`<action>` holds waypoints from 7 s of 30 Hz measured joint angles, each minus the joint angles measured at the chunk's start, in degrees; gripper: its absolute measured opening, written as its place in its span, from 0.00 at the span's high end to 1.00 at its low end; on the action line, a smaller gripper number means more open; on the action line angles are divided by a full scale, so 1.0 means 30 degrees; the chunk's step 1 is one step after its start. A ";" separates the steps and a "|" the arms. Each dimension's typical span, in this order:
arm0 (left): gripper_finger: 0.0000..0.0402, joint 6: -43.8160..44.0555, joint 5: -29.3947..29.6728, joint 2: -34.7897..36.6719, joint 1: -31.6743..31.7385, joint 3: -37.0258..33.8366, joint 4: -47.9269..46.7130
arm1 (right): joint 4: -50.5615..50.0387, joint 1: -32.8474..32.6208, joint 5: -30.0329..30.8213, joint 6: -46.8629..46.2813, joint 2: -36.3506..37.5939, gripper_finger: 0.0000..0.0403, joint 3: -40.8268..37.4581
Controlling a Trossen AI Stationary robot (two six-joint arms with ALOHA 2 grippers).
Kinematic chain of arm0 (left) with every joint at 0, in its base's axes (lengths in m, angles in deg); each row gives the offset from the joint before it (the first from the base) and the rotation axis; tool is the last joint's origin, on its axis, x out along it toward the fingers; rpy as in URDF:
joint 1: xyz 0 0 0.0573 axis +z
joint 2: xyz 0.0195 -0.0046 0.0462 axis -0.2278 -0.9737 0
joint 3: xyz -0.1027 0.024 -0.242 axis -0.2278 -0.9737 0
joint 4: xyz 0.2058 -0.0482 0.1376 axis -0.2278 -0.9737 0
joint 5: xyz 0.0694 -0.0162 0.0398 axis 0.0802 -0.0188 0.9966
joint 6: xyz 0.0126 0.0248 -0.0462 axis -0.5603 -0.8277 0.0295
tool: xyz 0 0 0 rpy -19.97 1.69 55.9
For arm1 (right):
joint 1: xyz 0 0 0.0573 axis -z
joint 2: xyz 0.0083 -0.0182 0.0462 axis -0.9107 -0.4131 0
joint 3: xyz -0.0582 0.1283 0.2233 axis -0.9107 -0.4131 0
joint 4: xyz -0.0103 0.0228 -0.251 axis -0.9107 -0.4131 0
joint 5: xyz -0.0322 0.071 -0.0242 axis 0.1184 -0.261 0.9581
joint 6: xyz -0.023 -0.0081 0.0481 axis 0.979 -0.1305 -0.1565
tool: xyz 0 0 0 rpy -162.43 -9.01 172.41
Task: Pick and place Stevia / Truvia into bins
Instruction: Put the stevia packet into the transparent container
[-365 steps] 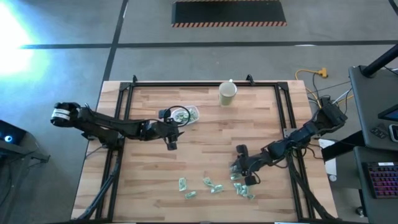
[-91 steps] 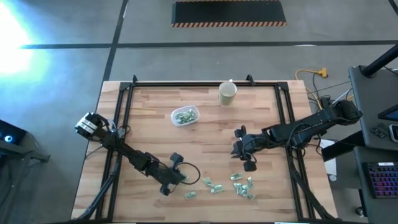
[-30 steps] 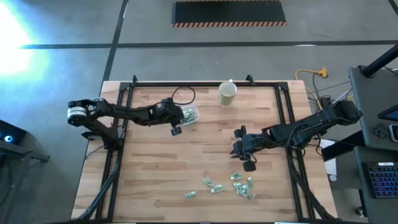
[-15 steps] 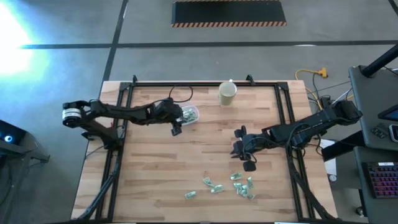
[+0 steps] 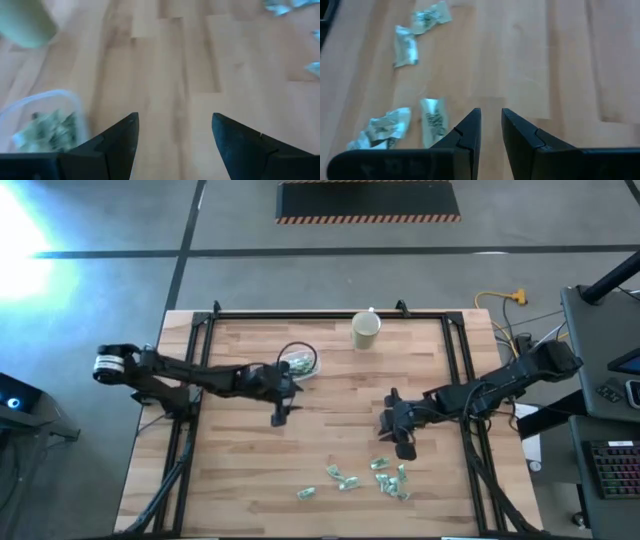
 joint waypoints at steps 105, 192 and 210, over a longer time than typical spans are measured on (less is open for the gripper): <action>0.42 0.3425 0.4535 0.7436 -0.4660 -0.0313 -0.7517 | 1.2695 0.7970 0.5025 0.8168 -0.4892 0.98 0.3566; 0.42 0.5859 0.3647 -0.0138 -0.9912 -0.3859 0.6247 | -0.0180 -0.0037 0.1811 0.3527 0.0138 0.61 0.3526; 0.42 0.1803 0.3626 -0.7688 -1.3343 -0.0241 1.1008 | 0.0931 -0.1683 0.3373 0.1388 0.0736 0.66 0.1397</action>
